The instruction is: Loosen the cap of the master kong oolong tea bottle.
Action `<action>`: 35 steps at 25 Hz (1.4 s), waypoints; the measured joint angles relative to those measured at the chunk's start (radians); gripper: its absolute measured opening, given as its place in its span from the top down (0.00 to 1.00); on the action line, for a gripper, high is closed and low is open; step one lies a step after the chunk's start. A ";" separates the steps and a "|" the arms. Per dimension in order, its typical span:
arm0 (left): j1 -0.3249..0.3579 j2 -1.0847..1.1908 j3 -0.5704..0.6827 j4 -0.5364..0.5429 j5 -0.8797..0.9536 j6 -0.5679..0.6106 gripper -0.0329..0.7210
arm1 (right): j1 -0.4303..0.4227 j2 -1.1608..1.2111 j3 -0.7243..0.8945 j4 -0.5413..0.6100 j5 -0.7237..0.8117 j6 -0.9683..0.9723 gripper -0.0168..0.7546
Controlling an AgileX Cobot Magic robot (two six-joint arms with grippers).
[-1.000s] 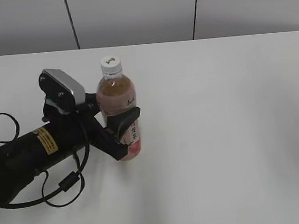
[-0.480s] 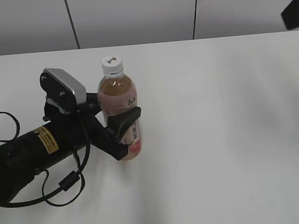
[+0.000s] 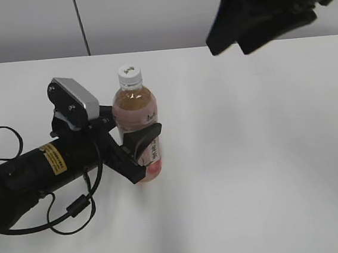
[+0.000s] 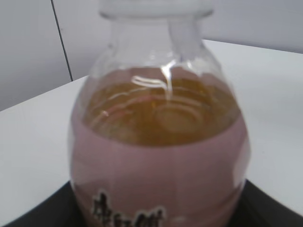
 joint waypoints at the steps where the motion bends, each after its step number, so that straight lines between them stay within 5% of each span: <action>1: 0.000 0.000 0.000 0.002 0.001 0.000 0.42 | 0.009 0.028 -0.040 -0.002 0.006 0.020 0.45; 10: 0.001 -0.007 -0.002 0.017 0.024 0.000 0.42 | 0.019 0.235 -0.301 0.002 0.034 0.261 0.45; 35: 0.001 -0.007 -0.002 0.017 0.024 0.000 0.42 | 0.140 0.352 -0.313 0.051 0.042 0.372 0.45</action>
